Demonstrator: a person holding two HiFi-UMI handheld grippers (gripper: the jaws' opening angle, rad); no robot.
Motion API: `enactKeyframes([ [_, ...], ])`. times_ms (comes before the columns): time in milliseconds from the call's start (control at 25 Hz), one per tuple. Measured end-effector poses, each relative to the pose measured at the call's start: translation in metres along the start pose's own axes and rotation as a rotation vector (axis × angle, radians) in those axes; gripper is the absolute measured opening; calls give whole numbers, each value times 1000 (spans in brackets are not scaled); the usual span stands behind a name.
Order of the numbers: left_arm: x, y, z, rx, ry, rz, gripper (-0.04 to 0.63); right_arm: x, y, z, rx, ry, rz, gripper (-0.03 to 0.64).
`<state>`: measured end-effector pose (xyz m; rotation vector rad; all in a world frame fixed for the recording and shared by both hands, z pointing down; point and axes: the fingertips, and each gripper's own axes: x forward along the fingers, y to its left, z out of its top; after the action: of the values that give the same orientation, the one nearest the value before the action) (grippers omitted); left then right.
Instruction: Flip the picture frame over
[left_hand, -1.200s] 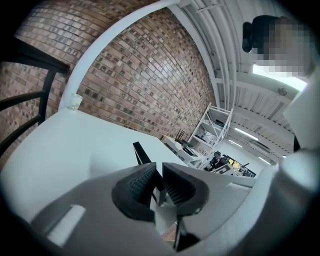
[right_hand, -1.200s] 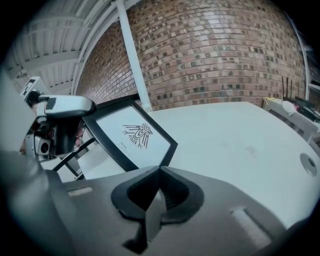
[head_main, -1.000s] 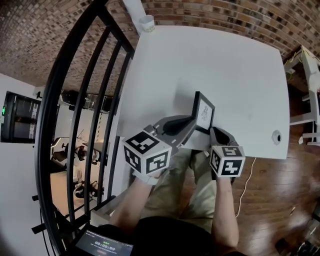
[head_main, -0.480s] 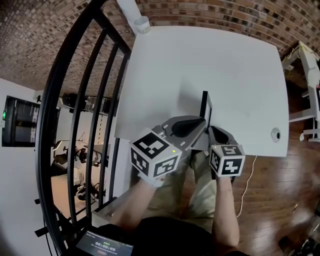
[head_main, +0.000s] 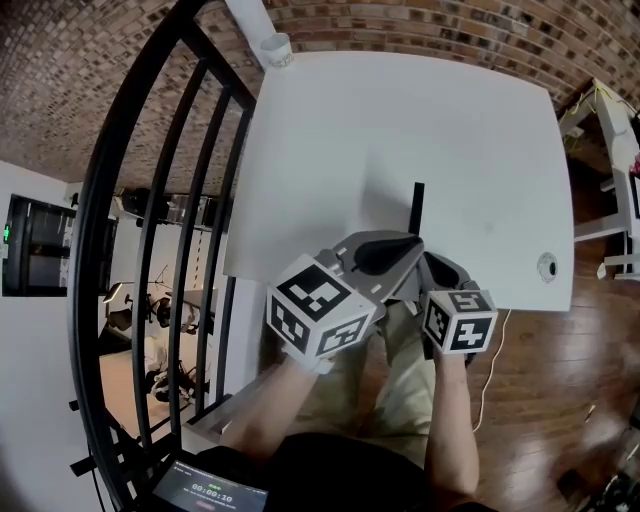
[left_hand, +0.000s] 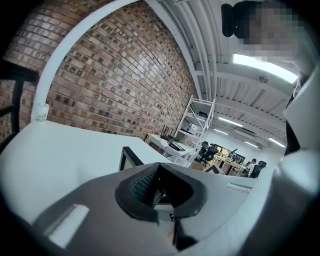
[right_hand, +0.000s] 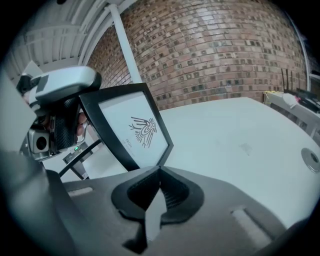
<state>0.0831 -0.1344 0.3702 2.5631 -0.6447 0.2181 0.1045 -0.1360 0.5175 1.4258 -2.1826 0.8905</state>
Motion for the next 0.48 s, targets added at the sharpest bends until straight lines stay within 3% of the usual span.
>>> enactKeyframes([
  [240,3,-2,0,8,4,-10,11,-7,4,14,39,-63,37,-8],
  [480,8,-4,-1,9,8,-19,11,-39,4,70,82,-258,76,-8],
])
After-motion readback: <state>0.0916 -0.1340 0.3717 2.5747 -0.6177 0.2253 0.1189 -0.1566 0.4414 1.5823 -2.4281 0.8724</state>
